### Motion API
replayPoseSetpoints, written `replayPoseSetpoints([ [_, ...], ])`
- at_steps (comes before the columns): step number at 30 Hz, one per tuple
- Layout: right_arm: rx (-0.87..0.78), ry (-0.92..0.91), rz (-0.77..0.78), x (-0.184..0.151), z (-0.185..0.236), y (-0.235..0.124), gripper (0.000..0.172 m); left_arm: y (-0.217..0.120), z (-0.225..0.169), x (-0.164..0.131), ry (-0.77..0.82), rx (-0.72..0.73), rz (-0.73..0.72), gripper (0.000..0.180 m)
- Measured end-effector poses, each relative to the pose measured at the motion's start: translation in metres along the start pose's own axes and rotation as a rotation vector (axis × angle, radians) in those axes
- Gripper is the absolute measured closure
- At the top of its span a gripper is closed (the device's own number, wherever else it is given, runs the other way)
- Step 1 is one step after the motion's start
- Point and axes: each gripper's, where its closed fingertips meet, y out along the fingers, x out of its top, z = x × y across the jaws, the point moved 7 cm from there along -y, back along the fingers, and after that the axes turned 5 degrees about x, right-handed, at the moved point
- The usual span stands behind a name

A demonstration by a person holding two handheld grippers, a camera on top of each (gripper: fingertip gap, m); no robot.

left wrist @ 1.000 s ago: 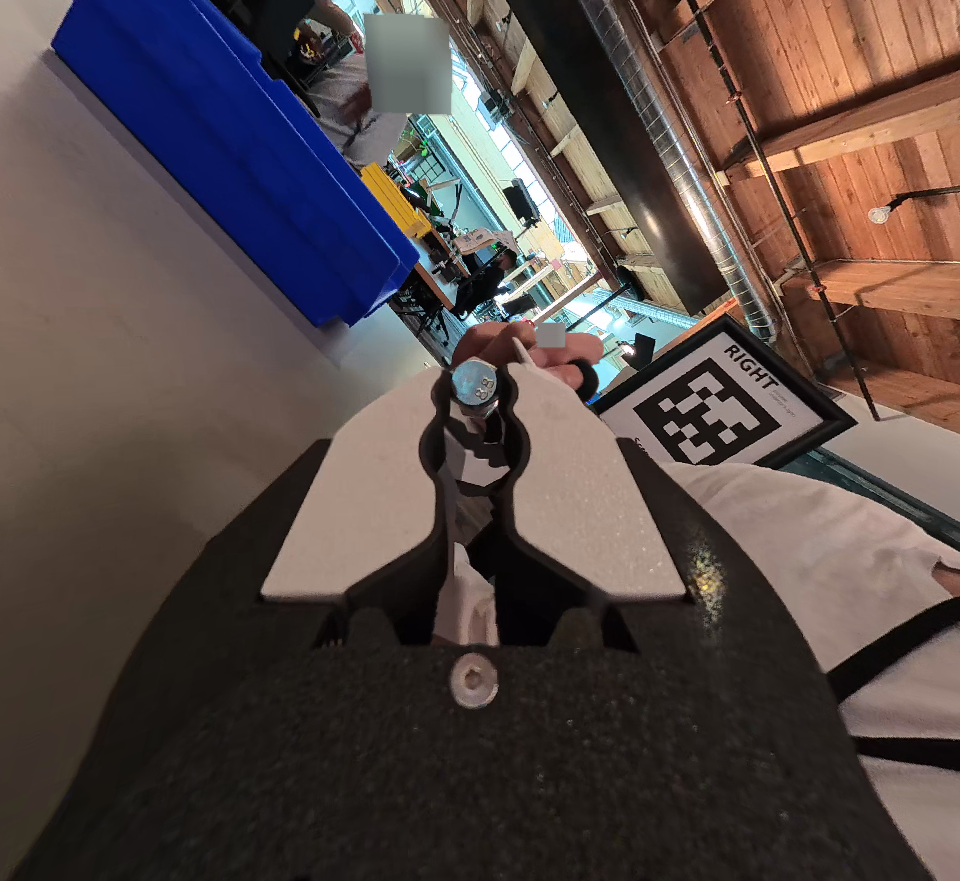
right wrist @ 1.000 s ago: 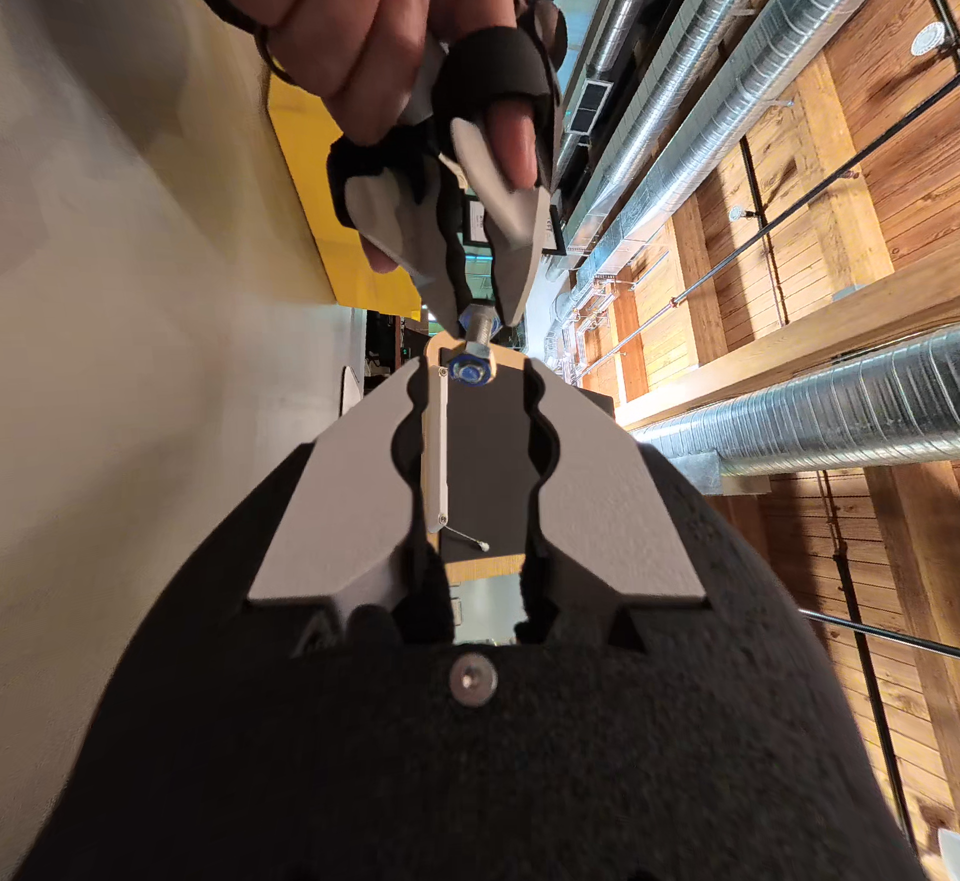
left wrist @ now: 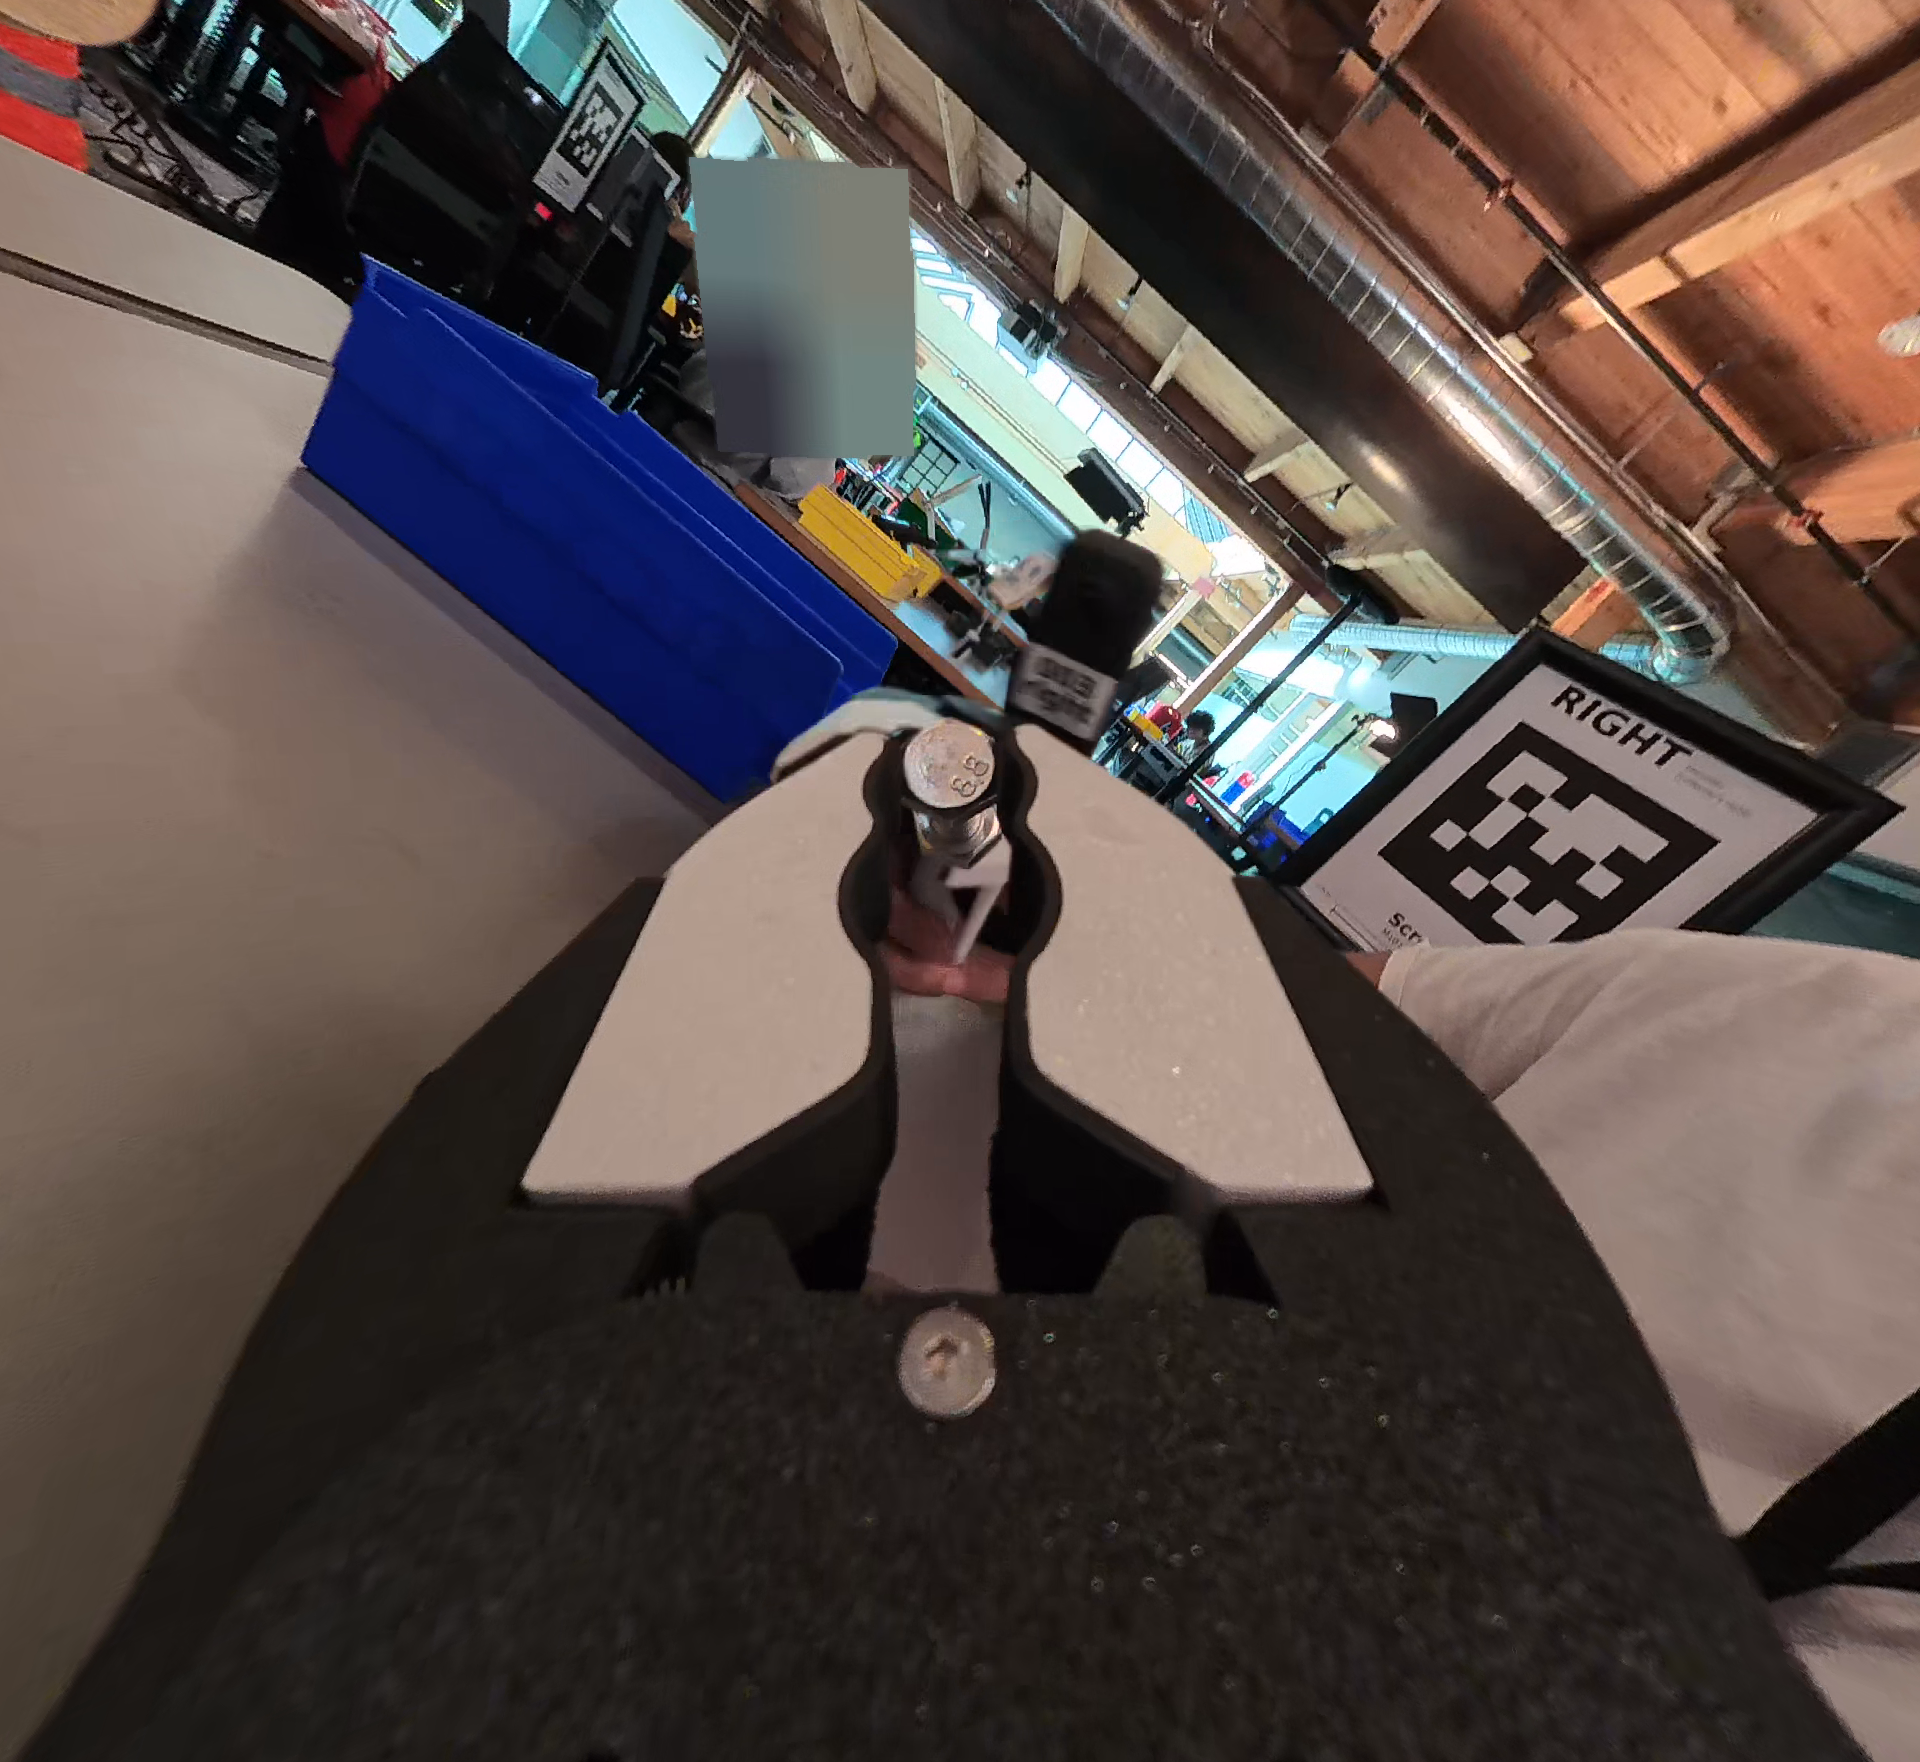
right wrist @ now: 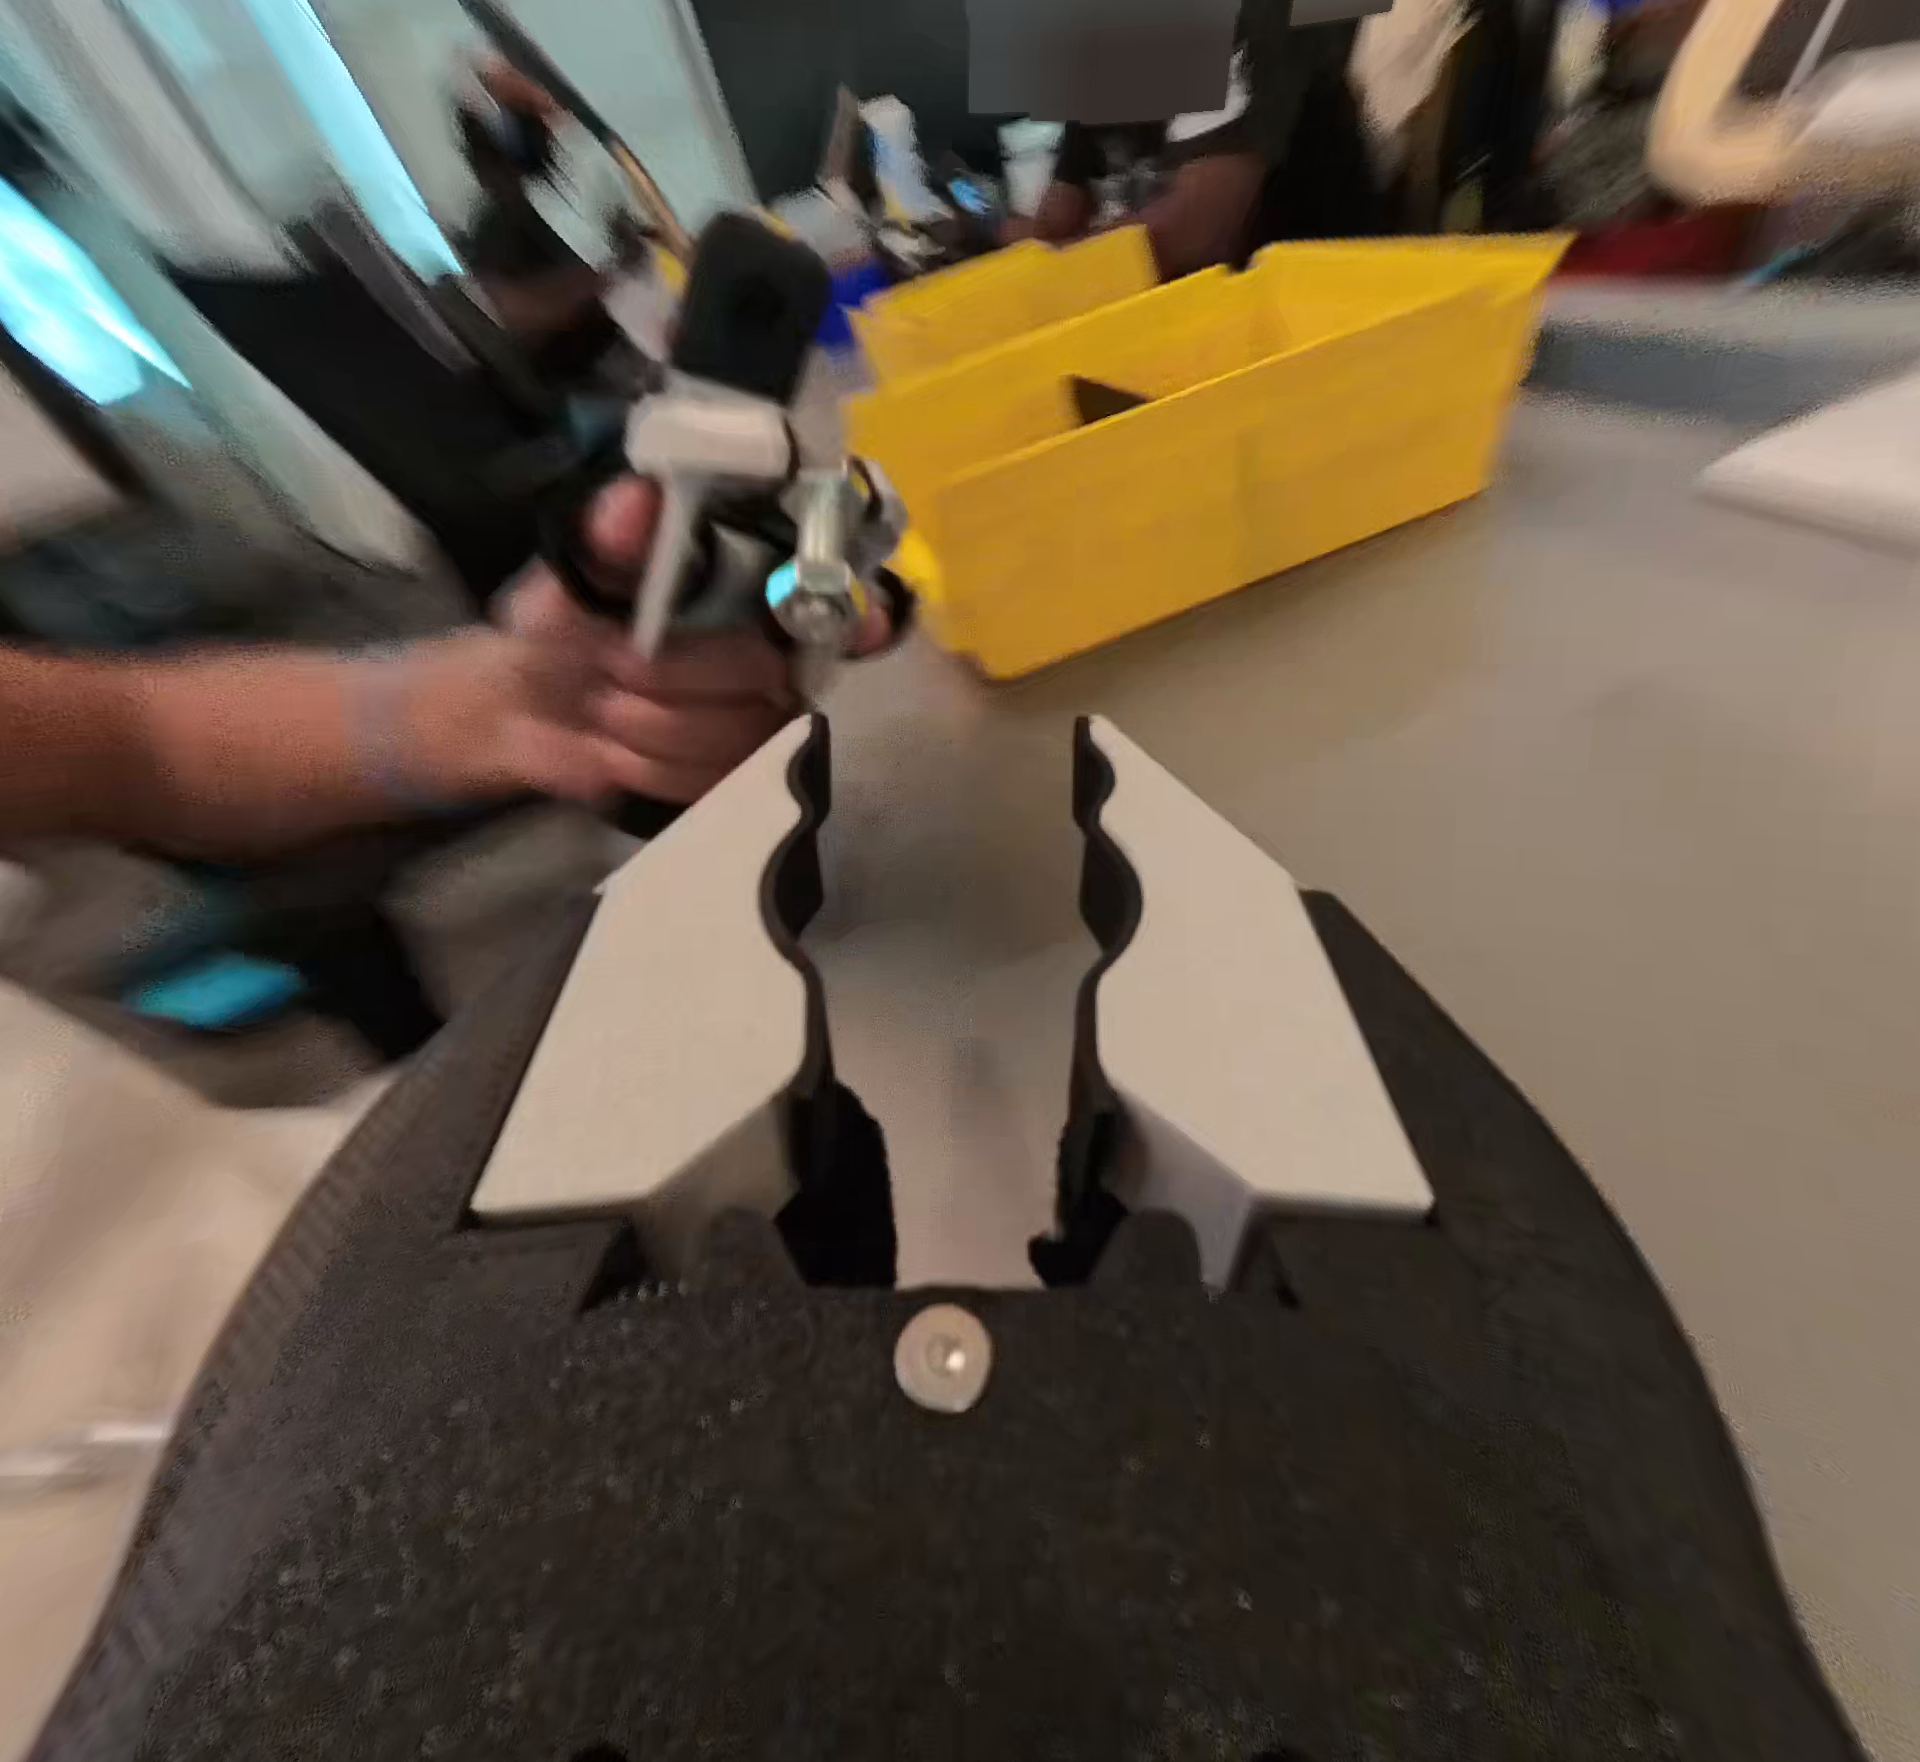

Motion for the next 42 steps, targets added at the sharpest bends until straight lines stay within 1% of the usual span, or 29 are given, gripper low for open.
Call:
replayPoseSetpoints([
  [3,-0.297,-0.602,0.141,0.004,0.01,-0.002,0.12,0.0,0.003,0.0,-0.069,-0.007,-0.016,0.164],
  [4,-0.415,-0.796,0.151,0.006,0.016,-0.004,0.121,0.001,0.004,-0.001,-0.104,-0.012,-0.018,0.164],
  [6,-0.523,-1.173,0.176,0.004,0.033,-0.002,0.123,0.005,0.004,-0.006,-0.172,-0.03,-0.013,0.164],
  [7,-0.561,-1.323,0.195,0.0,0.04,0.0,0.125,0.006,0.004,-0.009,-0.2,-0.031,-0.01,0.164],
  [8,-0.567,-1.429,0.217,-0.006,0.045,0.003,0.127,0.008,0.004,-0.012,-0.223,-0.036,-0.001,0.164],
  [10,-0.555,-1.521,0.241,-0.015,0.05,0.007,0.13,0.011,0.003,-0.017,-0.257,-0.045,0.005,0.164],
  [14,-0.547,-1.612,0.205,-0.014,0.056,0.009,0.138,0.015,-0.001,-0.023,-0.312,-0.07,0.006,0.164],
  [17,-0.555,-1.678,0.188,-0.014,0.06,0.008,0.153,0.016,-0.001,-0.026,-0.33,-0.071,0.013,0.164],
  [18,-0.557,-1.689,0.191,-0.013,0.06,0.008,0.152,0.017,0.0,-0.027,-0.341,-0.079,0.011,0.164],
  [20,-0.543,-1.622,0.201,-0.011,0.058,0.007,0.153,0.017,0.001,-0.027,-0.35,-0.081,0.017,0.164],
  [21,-0.522,-1.547,0.192,-0.009,0.058,0.005,0.153,0.017,0.0,-0.027,-0.339,-0.082,0.023,0.164],
  [23,-0.449,-1.323,0.161,-0.002,0.057,0.003,0.153,0.017,-0.002,-0.025,-0.293,-0.082,0.033,0.164],
  [25,-0.325,-0.993,0.102,0.009,0.055,-0.001,0.153,0.017,-0.006,-0.022,-0.233,-0.088,0.035,0.164],
  [27,-0.165,-0.612,0.042,0.019,0.048,-0.004,0.153,0.017,-0.01,-0.019,-0.17,-0.094,0.037,0.164],
  [30,0.047,-0.108,-0.004,0.023,0.03,-0.005,0.153,0.016,-0.011,-0.017,-0.094,-0.075,0.056,0.164],
  [33,0.214,0.325,-0.017,0.019,0.015,-0.004,0.153,0.015,-0.008,-0.018,-0.035,-0.065,0.102,0.164],
  [36,0.336,0.709,-0.046,0.01,0.002,-0.004,0.153,0.017,-0.009,-0.021,0.108,-0.005,0.155,0.163],
  [37,0.377,0.795,-0.038,0.006,0.0,-0.003,0.154,0.017,-0.01,-0.02,0.149,0.013,0.161,0.164],
  [38,0.402,0.837,-0.045,0.005,0.0,-0.003,0.154,0.017,-0.011,-0.02,0.17,0.023,0.156,0.164],
  [39,0.403,0.82,-0.046,0.005,0.0,-0.003,0.154,0.017,-0.012,-0.019,0.169,0.027,0.145,0.164],
  [41,0.362,0.67,-0.029,0.009,0.002,-0.004,0.151,0.016,-0.012,-0.019,0.14,0.022,0.13,0.164],
  [42,0.332,0.571,-0.029,0.013,0.003,-0.005,0.142,0.016,-0.012,-0.019,0.118,0.017,0.124,0.164],
])
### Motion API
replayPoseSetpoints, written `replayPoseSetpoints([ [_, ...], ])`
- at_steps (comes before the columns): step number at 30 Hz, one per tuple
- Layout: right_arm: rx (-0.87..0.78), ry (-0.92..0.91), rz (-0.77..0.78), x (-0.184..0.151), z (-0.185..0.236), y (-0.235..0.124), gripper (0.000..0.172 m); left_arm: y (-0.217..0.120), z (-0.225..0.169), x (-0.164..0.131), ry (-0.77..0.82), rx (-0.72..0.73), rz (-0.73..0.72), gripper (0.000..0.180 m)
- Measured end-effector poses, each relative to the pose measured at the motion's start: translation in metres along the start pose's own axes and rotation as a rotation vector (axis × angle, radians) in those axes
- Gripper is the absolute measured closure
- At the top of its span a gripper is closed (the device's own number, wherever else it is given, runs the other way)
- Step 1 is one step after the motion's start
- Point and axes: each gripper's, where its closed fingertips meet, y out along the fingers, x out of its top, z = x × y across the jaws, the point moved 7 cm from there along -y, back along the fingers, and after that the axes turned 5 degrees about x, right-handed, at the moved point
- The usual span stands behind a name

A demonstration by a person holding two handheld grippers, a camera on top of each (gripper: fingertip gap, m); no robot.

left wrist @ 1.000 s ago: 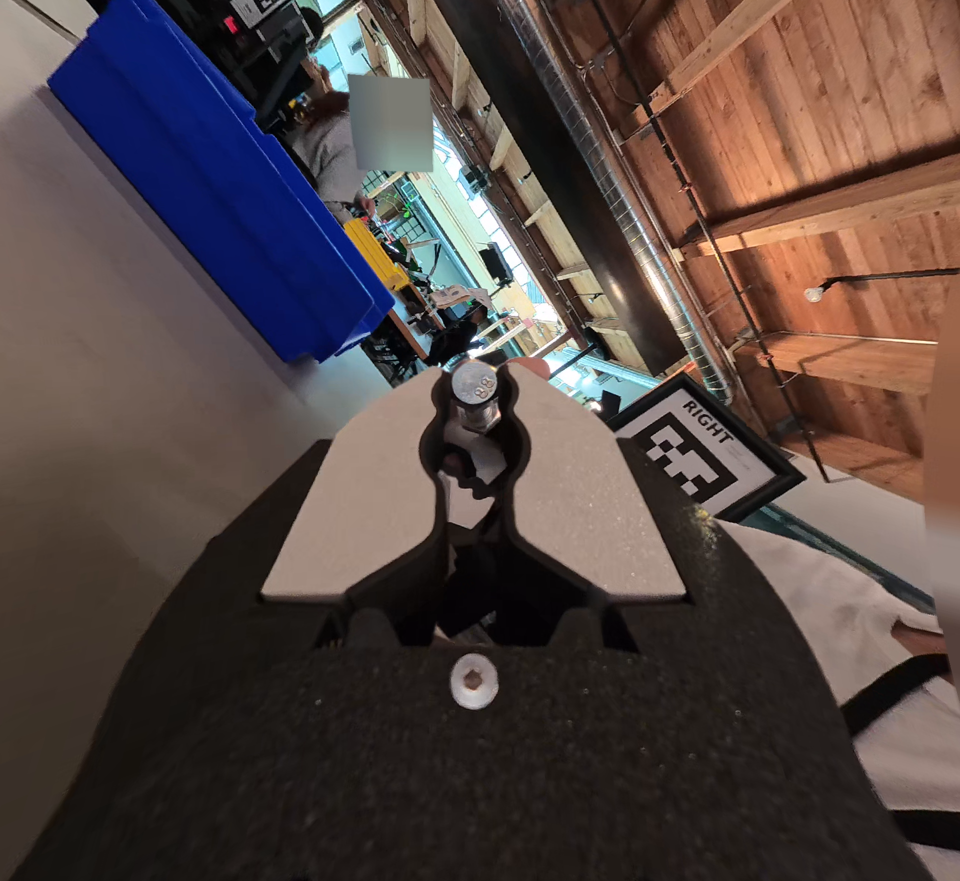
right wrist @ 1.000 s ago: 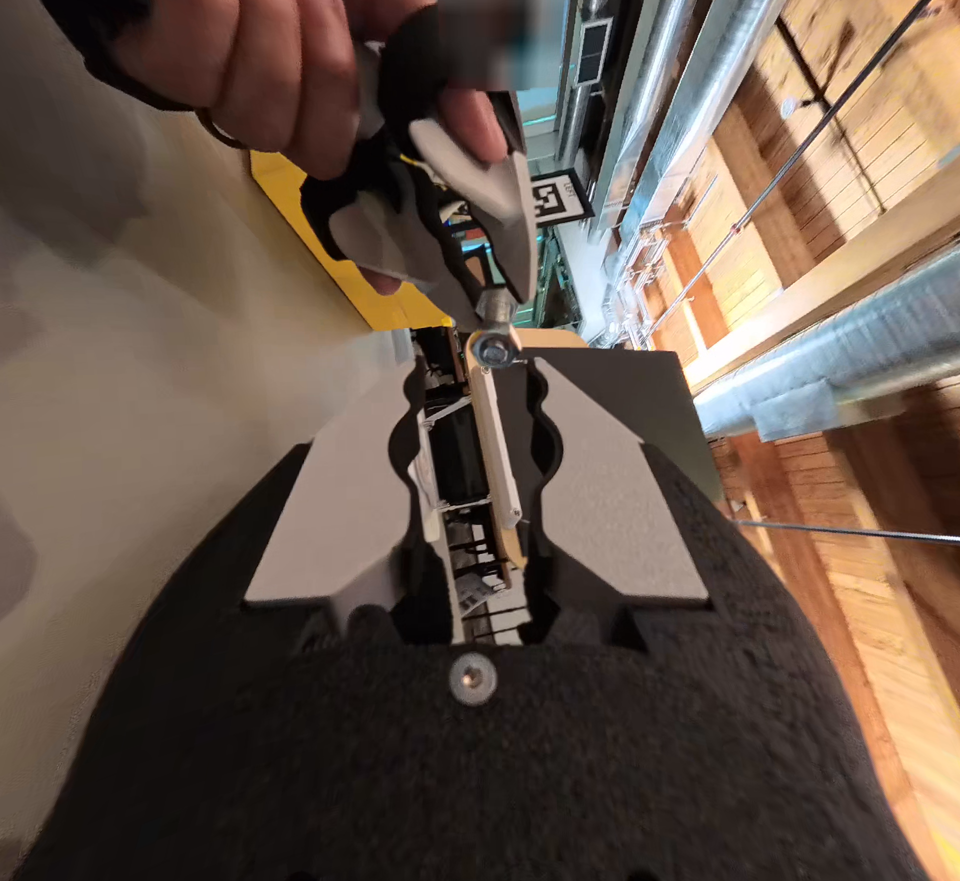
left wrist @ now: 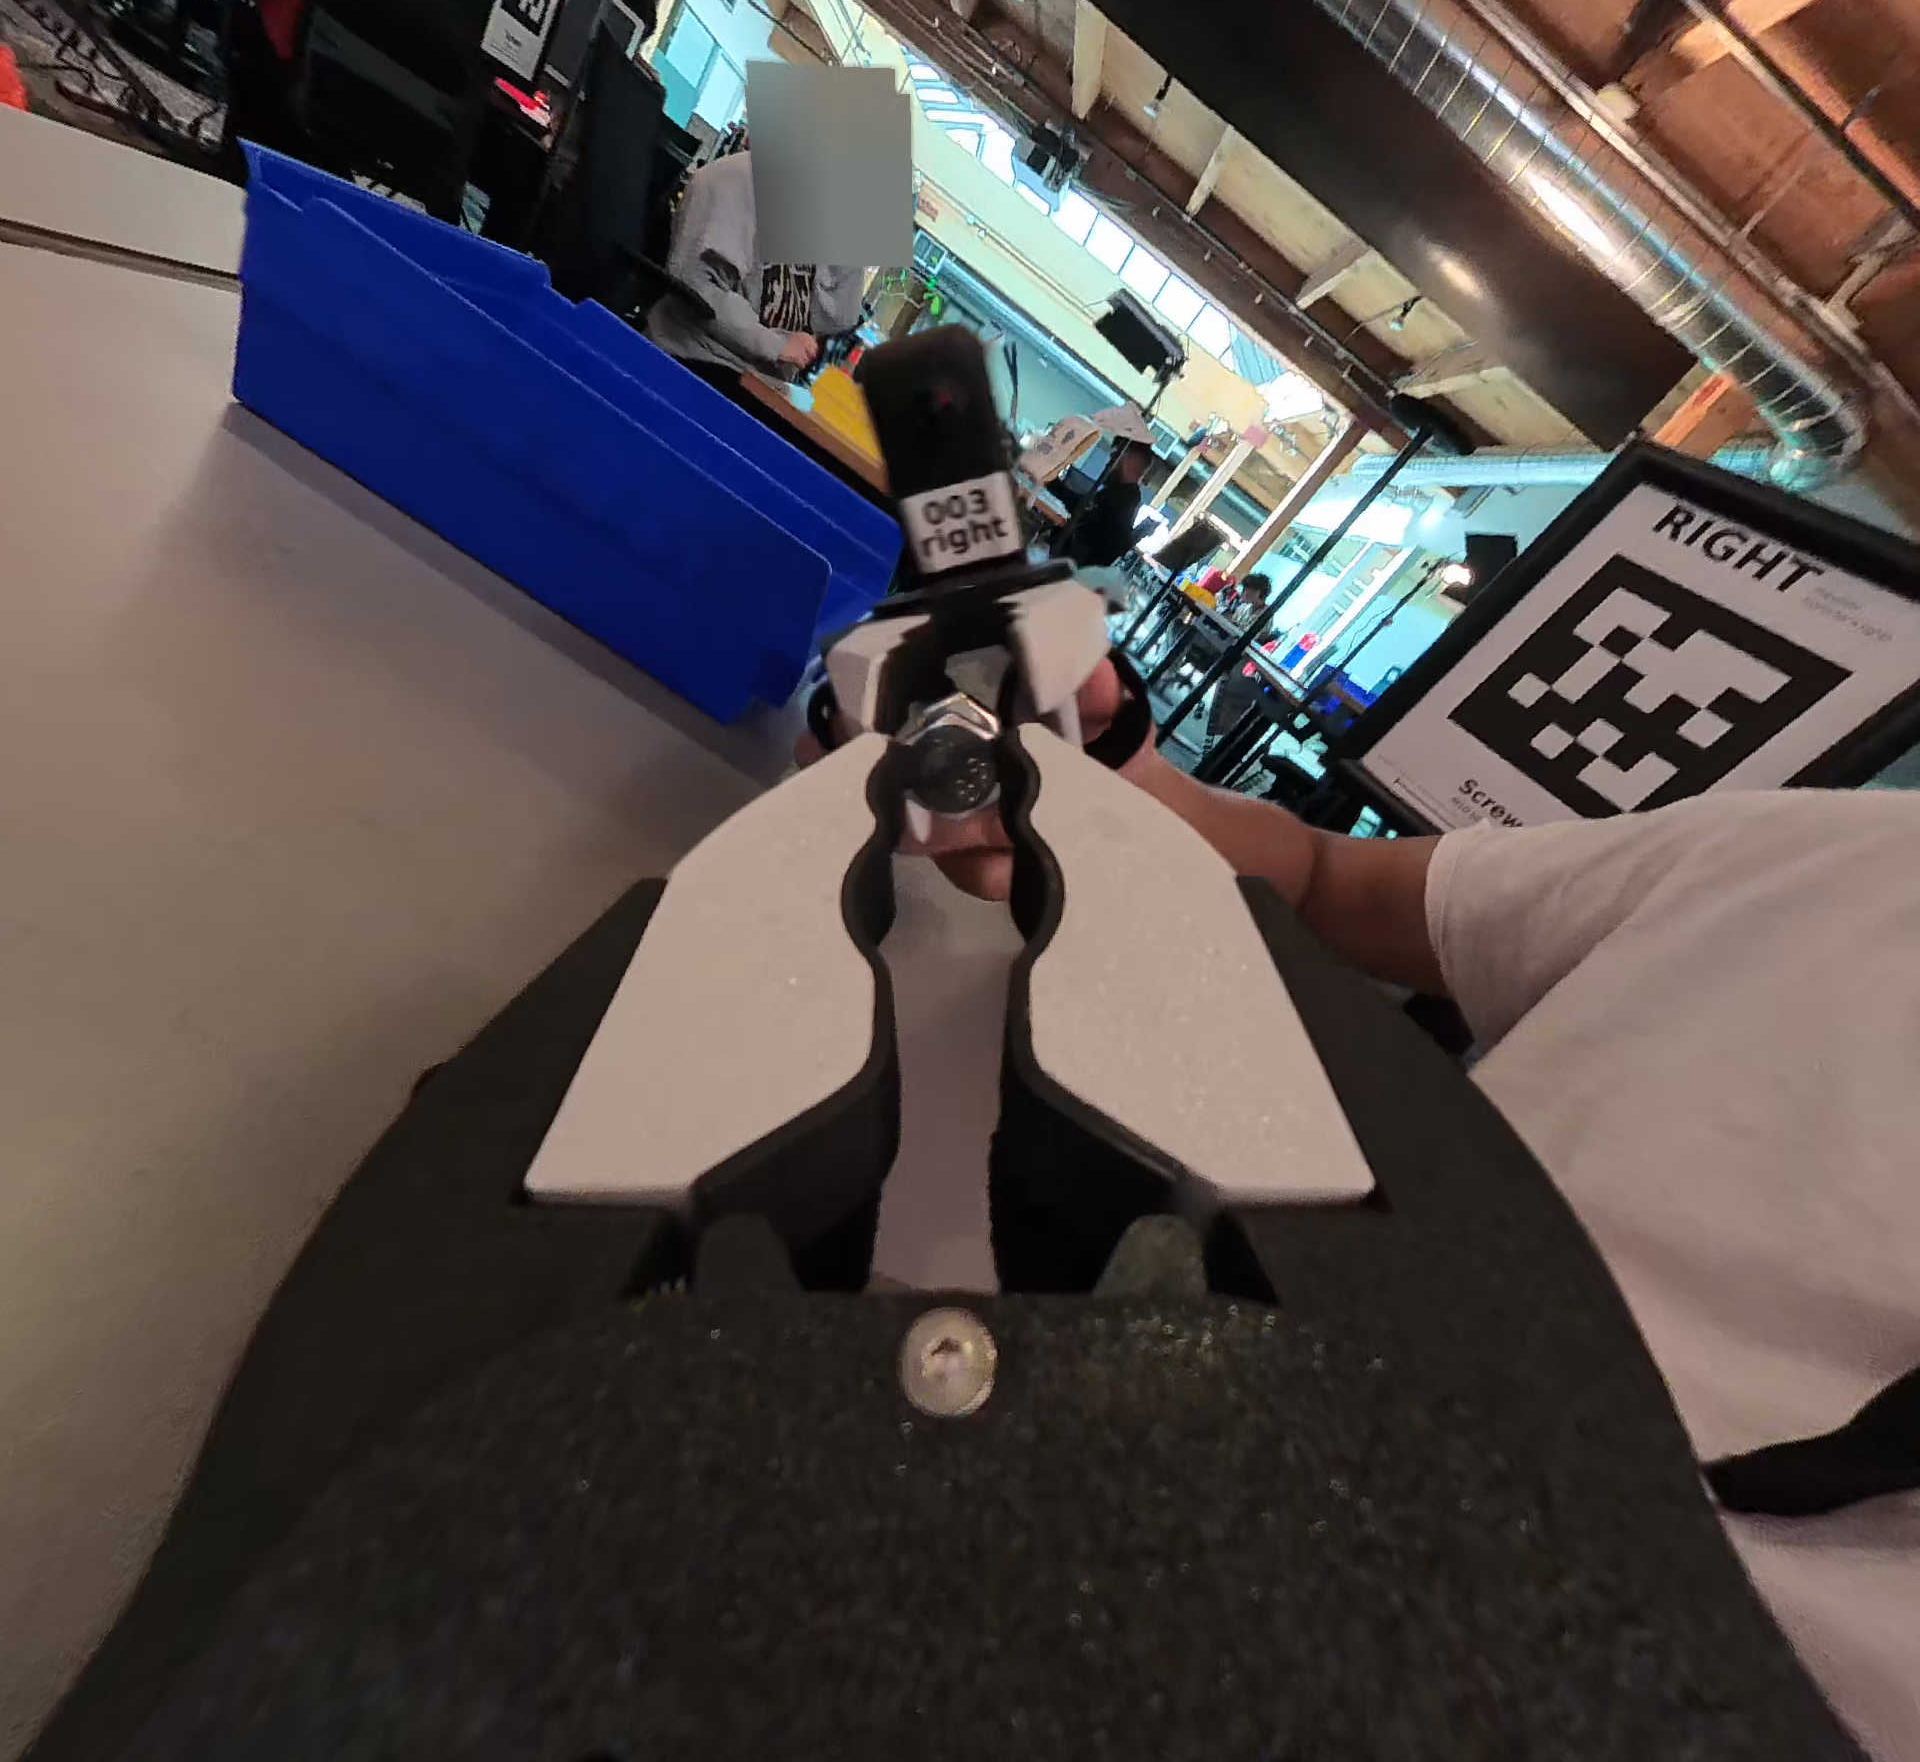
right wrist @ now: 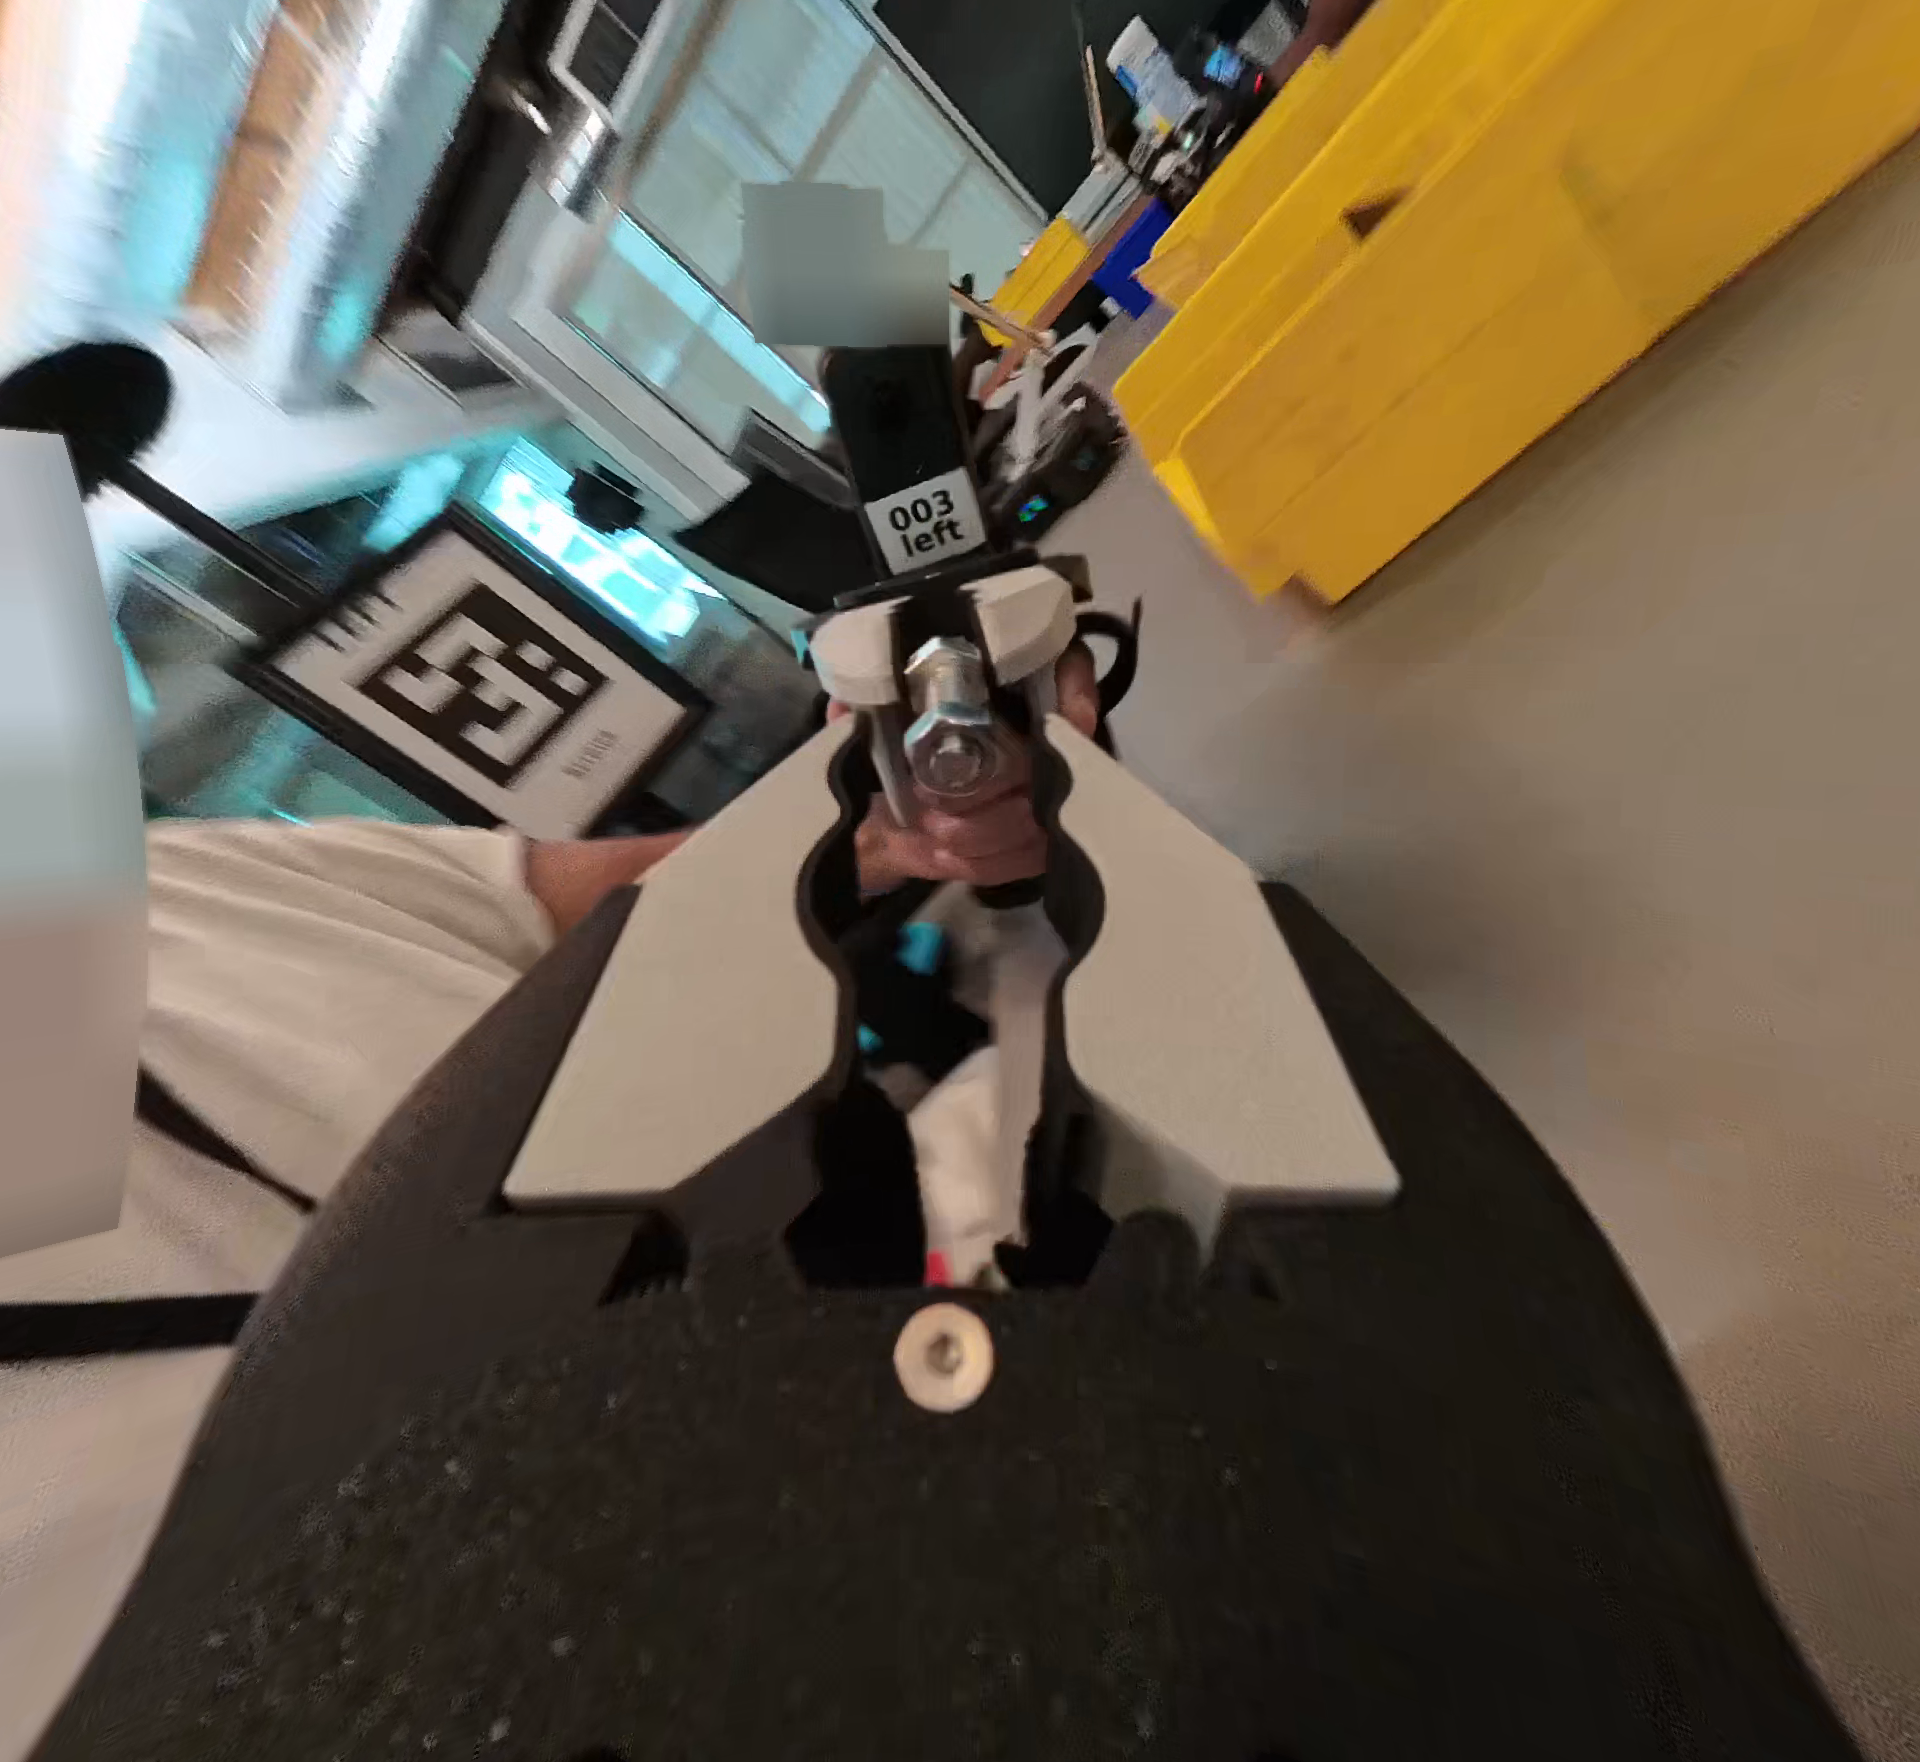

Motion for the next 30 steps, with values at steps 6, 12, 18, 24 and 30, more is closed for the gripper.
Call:
replayPoseSetpoints([
  [6,-0.253,-0.9,0.225,-0.008,0.021,-0.003,0.127,-0.005,0.009,0.002,-0.17,-0.035,-0.052,0.164],
  [12,-0.585,-1.762,0.339,-0.031,0.029,0.0,0.13,0.002,0.013,-0.009,-0.311,-0.068,-0.009,0.164],
  [18,-0.66,-2.082,0.477,-0.045,0.018,0.003,0.137,0.007,0.015,-0.017,-0.383,-0.091,0.04,0.164],
  [24,-0.63,-1.976,0.455,-0.042,0.021,0.003,0.155,0.009,0.012,-0.02,-0.376,-0.093,0.067,0.164],
  [30,-0.326,-1.028,0.304,-0.017,0.021,-0.002,0.155,0.009,0.004,-0.013,-0.182,-0.065,0.074,0.164],
])
